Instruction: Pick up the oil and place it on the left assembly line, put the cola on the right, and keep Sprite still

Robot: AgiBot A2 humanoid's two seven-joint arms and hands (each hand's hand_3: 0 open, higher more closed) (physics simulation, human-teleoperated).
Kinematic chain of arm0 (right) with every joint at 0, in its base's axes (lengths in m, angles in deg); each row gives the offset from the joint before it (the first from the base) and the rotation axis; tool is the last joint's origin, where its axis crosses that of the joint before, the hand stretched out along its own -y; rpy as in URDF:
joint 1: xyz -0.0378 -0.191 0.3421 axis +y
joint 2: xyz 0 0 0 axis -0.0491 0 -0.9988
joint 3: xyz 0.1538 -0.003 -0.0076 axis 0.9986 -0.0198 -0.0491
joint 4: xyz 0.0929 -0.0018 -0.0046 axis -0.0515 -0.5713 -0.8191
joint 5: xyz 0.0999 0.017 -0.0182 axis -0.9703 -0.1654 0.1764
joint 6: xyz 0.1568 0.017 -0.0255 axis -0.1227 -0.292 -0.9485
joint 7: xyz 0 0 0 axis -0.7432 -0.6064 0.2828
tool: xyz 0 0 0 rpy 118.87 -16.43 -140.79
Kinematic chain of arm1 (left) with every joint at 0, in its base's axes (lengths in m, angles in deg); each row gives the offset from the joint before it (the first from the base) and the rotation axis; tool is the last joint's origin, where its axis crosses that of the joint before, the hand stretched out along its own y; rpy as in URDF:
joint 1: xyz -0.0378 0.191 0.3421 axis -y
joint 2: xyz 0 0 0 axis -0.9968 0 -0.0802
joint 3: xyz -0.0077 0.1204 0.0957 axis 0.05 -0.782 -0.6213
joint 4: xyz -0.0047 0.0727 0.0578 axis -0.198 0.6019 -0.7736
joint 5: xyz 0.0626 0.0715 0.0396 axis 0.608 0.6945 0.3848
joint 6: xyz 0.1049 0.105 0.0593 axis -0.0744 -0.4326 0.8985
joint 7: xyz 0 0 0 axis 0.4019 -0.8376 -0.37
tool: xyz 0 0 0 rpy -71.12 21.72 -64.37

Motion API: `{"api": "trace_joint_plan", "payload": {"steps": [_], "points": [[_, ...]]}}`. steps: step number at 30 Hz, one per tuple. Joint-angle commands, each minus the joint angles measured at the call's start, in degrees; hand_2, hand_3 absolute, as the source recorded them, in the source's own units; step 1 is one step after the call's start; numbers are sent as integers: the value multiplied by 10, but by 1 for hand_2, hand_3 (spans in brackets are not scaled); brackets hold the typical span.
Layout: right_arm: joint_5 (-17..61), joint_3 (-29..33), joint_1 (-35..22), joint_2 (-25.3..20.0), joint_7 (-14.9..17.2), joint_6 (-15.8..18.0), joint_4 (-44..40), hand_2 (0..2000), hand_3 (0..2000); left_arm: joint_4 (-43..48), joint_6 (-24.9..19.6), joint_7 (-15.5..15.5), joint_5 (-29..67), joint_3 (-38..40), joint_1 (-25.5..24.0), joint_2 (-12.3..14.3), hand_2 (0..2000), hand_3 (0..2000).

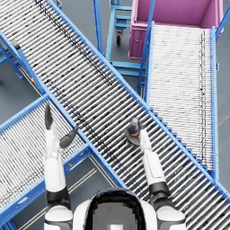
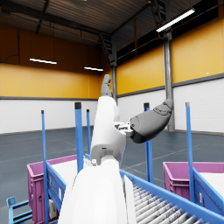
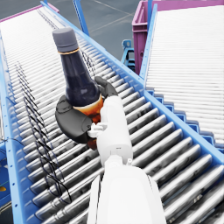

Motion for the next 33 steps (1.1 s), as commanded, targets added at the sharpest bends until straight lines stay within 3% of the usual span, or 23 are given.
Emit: {"api": "trace_joint_plan", "payload": {"steps": [1, 2, 3, 6, 9, 15, 20, 27, 28, 29, 33], "points": [[0, -1, -42, -11, -2, 5, -110, 2000, 1633, 6, 0, 0, 0, 5, 8, -1, 0, 0], [-1, 1, -47, -12, -4, 6, -125, 2000, 1960, 9, 0, 0, 0, 8, 6, 0, 0, 0], [-2, -7, -37, -9, -4, 0, -93, 2000, 2000, 10, 0, 0, 0, 13, 6, 0, 0, 0], [-3, 5, -15, -5, 0, -28, 1, 2000, 2000, 15, 0, 0, 0, 10, 6, 1, 0, 0], [-2, 80, -10, -9, 6, -51, 227, 2000, 2000, 16, 0, 0, 0, 6, 8, 1, 0, 0], [-2, 161, -49, -9, 7, -15, 321, 2000, 2000, 27, 0, 0, 0, 4, 12, 2, 0, 0], [-2, 255, -102, 15, 7, -10, 283, 2000, 2000, 31, 0, 0, 0, 3, 16, 3, 0, 0], [-2, 307, -201, 45, 6, -17, 110, 2000, 2000, 28, 0, 0, 0, 3, 12, 5, 0, 0], [-2, 313, -222, 51, 6, -12, 78, 639, 1673, 28, 0, 0, 0, 3, 12, 5, 0, 0], [-2, 320, -248, 59, 5, -22, 39, 0, 1347, 28, 0, 0, 0, 3, 13, 5, 0, 0], [-2, 339, -317, 81, 5, -38, -22, 0, 40, 29, 0, 0, 0, 6, 23, 3, 0, 0]]}}
